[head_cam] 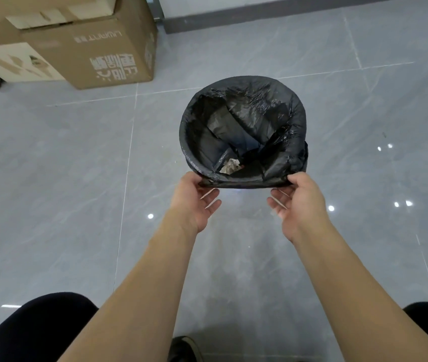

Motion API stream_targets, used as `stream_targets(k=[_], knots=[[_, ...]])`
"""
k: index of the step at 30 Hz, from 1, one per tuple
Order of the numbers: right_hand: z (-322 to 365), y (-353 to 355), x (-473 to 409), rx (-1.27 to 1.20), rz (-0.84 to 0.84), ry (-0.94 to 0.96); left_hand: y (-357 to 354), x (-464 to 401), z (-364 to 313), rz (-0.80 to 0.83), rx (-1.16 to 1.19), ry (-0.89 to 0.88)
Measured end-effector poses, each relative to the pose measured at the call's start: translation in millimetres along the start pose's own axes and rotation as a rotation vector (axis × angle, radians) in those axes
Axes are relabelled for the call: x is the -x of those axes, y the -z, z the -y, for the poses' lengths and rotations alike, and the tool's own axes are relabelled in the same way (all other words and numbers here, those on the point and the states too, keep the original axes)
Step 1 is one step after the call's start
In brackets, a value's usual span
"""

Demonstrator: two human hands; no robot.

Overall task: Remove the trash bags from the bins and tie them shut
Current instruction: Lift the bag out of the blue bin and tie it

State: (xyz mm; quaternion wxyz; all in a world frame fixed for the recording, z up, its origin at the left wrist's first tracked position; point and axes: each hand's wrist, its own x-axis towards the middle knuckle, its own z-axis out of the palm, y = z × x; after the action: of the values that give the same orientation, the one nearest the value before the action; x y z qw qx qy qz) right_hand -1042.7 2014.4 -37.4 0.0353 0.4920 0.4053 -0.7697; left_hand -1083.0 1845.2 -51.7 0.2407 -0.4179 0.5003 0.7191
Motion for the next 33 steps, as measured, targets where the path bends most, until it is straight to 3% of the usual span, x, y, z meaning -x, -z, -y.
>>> stream_targets(k=[5, 8, 11, 14, 17, 19, 23, 25, 29, 33], knots=[[8, -17, 12, 0.103, -0.042, 0.406, -17, 27, -13, -0.213, -0.058, -0.431], [21, -31, 13, 0.261, 0.024, 0.625, -25, 34, -25, -0.193, -0.145, -0.673], [39, -46, 14, 0.282, 0.104, 0.661, -29, 36, -42, -0.112, -0.209, -0.782], [53, -56, 14, 0.201, 0.209, 0.666, -29, 37, -56, 0.146, -0.118, -0.717], [61, -56, 14, 0.177, 0.318, 0.659, -22, 35, -67, 0.207, 0.045, -0.607], [62, -52, 16, 0.147, 0.34, 0.586, -17, 33, -72, 0.156, -0.036, -0.602], [69, -48, 17, 0.095, 0.252, 0.475, -15, 4, -86, -0.159, -0.374, -0.538], [77, -50, 8, 0.203, 0.185, 0.45, -17, -8, -96, -0.252, -0.559, -0.449], [90, -54, -13, 0.547, 0.139, 0.366, -19, -23, -103, -0.261, -0.799, -0.346], [95, -57, -25, 0.816, 0.118, 0.412, -13, -35, -101, -0.403, -0.819, -0.51]])
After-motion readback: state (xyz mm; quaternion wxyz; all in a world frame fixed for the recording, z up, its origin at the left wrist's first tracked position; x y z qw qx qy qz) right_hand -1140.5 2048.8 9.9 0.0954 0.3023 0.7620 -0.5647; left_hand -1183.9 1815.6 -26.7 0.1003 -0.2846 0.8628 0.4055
